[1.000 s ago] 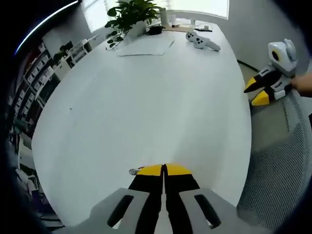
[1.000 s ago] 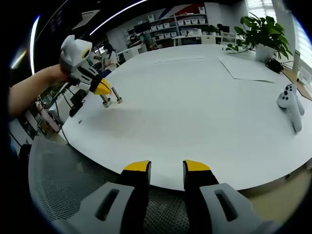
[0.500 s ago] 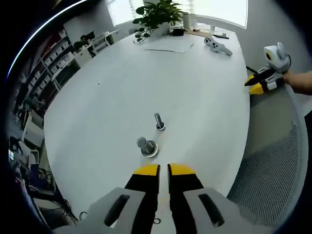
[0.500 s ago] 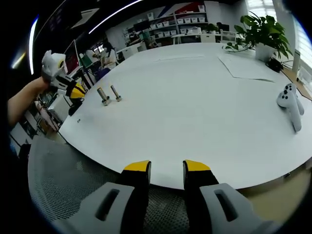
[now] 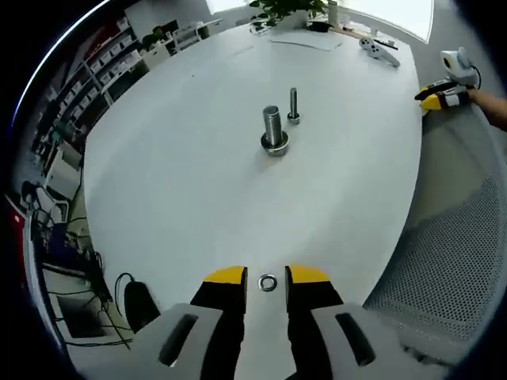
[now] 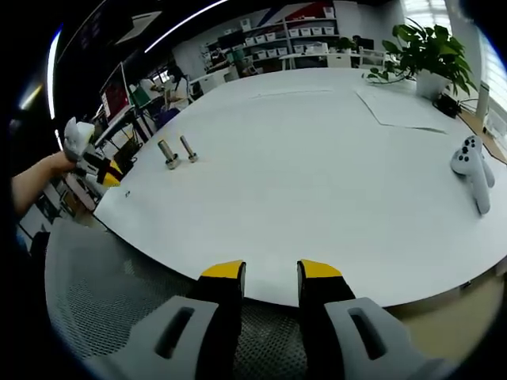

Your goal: Place the washer onto the threaded stud by aligning its center hole with the stud, sliding it down to the base, and recovering from edge contact or off-axis alignment until the washer reaches the visible bottom stop.

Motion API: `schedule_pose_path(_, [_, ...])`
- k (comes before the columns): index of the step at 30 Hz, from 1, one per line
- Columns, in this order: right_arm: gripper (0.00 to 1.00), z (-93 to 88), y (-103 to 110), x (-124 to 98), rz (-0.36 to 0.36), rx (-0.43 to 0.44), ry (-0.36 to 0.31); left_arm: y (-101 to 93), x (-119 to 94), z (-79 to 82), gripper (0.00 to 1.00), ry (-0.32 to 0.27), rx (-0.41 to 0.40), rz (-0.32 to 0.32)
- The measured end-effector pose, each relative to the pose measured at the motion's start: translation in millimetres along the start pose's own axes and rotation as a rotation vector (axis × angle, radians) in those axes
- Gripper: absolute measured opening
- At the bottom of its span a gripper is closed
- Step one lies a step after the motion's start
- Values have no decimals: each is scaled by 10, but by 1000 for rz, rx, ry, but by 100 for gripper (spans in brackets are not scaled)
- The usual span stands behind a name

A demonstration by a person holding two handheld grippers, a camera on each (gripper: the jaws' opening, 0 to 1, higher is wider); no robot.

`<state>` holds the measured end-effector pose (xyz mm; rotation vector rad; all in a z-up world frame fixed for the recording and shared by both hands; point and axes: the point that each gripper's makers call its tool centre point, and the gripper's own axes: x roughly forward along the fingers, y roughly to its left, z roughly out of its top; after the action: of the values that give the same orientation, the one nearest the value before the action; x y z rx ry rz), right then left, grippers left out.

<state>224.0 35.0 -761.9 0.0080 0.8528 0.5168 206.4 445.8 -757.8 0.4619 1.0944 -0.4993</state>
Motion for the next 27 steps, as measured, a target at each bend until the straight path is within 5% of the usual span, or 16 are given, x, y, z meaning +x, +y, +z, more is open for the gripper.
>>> schedule_pose_path(6, [29, -9, -1, 1, -4, 1, 8, 14, 164, -235, 19, 52, 12, -22])
schedule_pose_path(14, [29, -9, -3, -1, -6, 5, 7, -32, 243, -302, 18, 81, -25, -53])
schedule_pose_path(27, [29, 3, 0, -1, -3, 7, -1, -42, 313, -160, 10, 66, -26, -60])
